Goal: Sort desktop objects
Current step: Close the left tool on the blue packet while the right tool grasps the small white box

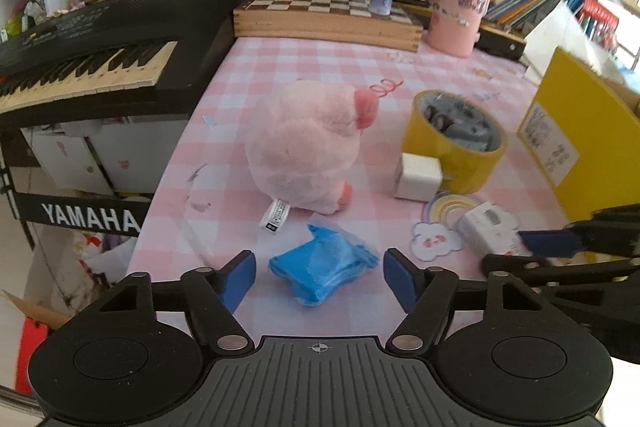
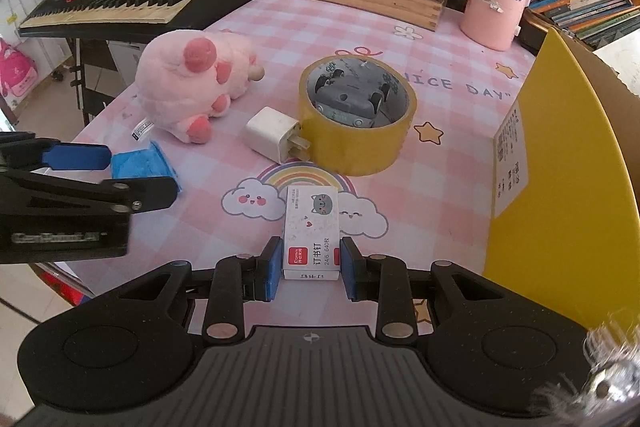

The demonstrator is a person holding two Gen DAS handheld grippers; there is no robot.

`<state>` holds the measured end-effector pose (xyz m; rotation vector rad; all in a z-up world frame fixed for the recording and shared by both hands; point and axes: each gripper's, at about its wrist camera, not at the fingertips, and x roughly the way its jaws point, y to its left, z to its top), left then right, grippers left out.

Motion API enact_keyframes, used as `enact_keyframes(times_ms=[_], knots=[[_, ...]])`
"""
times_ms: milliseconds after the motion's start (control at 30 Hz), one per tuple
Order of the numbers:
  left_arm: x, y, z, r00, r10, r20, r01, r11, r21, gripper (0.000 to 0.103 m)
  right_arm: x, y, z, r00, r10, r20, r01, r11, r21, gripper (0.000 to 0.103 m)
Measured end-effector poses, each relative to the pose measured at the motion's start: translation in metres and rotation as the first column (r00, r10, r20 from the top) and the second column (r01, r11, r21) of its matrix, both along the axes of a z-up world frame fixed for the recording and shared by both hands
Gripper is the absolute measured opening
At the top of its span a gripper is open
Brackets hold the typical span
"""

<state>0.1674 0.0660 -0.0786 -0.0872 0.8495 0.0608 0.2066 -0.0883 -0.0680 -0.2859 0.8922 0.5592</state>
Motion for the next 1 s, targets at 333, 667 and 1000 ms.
enact_keyframes(times_ms=[333,667,1000], knots=[[0.002,-0.005,-0.002,0.999,-0.044,0.019,0.043,0.997,0.056,0.032,0.004,0.005,0.000,1.000,0.002,-0.001,-0.002,1.000,0.006,0.038],[-0.008,0.001,0.014,0.997,-0.050,0.059,0.049,0.998,0.026,0.029,0.007,0.010,0.003,1.000,-0.007,0.001,0.007,1.000,0.027,0.028],[-0.028,0.009,0.051,0.989,-0.032,0.143,0.040,0.998,-0.053,0.029,-0.005,-0.002,0.025,0.998,-0.047,0.033,0.045,0.997,0.066,0.028]])
